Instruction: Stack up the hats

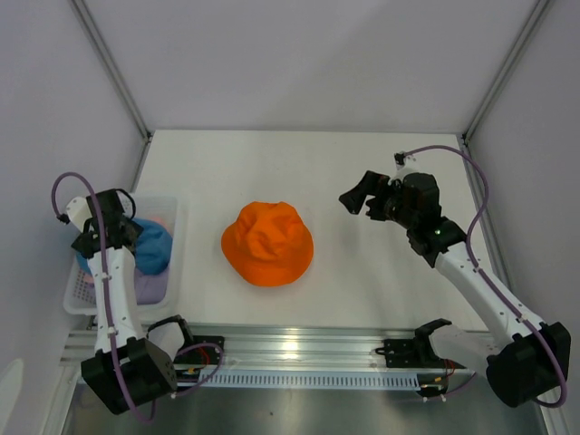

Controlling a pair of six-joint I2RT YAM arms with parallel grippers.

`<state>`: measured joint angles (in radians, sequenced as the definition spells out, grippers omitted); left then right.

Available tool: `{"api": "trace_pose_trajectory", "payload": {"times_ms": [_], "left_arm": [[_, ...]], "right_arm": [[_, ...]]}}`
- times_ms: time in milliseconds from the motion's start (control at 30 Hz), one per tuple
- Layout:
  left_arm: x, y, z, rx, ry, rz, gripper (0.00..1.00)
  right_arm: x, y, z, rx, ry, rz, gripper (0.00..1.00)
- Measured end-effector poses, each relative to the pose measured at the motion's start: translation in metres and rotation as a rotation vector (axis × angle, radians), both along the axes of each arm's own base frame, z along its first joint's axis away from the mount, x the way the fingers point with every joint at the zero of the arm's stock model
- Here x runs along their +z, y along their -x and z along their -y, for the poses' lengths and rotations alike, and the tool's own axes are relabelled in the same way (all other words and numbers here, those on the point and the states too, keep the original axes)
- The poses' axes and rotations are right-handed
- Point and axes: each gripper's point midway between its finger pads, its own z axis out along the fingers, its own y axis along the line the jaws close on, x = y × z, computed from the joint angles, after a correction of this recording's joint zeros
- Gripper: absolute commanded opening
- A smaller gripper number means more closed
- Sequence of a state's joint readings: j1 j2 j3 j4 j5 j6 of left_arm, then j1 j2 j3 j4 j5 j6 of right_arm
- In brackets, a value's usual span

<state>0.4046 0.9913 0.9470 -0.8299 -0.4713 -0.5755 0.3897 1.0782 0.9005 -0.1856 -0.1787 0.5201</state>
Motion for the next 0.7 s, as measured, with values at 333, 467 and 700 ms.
{"api": "trace_pose_trajectory", "payload": {"times_ms": [333, 467, 700], "left_arm": [[-0.004, -0.01, -0.017, 0.018, 0.048, 0.054, 0.01], [0.001, -0.014, -0.011, -0.033, 0.054, 0.082, 0.01], [0.076, -0.029, 0.018, -0.203, 0.037, 0.276, 0.01]], "right_arm": [[0.02, -0.007, -0.001, -0.006, -0.009, 0.026, 1.0], [0.038, -0.009, 0.0, -0.017, -0.017, 0.055, 1.0], [0.052, -0.01, 0.005, -0.043, -0.013, 0.069, 1.0]]}}
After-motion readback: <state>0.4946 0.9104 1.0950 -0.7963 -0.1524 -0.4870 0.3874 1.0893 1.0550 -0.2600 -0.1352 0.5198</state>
